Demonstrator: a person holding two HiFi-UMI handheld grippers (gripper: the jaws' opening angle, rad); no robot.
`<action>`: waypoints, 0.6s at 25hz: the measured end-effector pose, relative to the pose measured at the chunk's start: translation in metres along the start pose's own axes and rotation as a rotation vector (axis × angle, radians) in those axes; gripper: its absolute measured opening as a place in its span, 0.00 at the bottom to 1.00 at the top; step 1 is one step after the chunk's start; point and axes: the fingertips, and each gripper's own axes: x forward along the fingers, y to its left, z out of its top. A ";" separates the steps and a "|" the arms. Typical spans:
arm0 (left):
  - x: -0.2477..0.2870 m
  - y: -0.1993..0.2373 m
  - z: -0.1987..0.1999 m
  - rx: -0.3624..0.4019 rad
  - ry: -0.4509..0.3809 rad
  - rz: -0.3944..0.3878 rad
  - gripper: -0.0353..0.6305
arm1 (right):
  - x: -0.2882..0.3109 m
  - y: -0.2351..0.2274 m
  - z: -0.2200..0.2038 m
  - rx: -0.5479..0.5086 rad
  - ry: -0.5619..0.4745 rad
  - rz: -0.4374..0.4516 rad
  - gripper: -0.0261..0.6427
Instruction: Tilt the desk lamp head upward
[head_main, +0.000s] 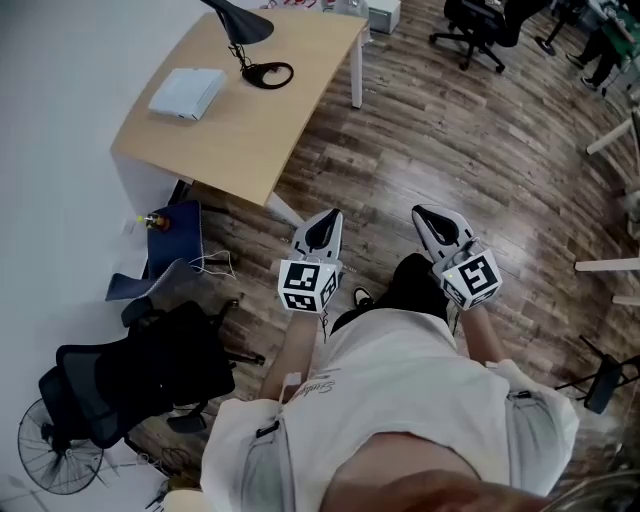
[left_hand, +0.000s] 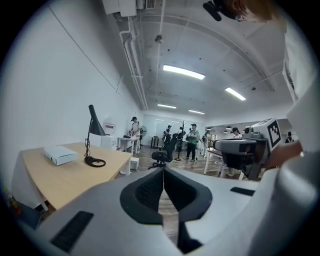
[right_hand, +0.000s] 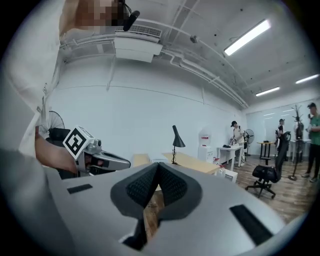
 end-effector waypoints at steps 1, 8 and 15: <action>0.002 0.000 0.000 -0.004 0.000 -0.002 0.08 | 0.001 -0.003 -0.001 0.015 -0.001 -0.009 0.03; 0.018 0.017 -0.022 -0.063 0.069 0.003 0.08 | 0.026 -0.017 -0.025 0.068 0.061 0.000 0.03; 0.077 0.037 -0.015 -0.067 0.111 0.023 0.08 | 0.061 -0.072 -0.039 0.100 0.064 0.024 0.03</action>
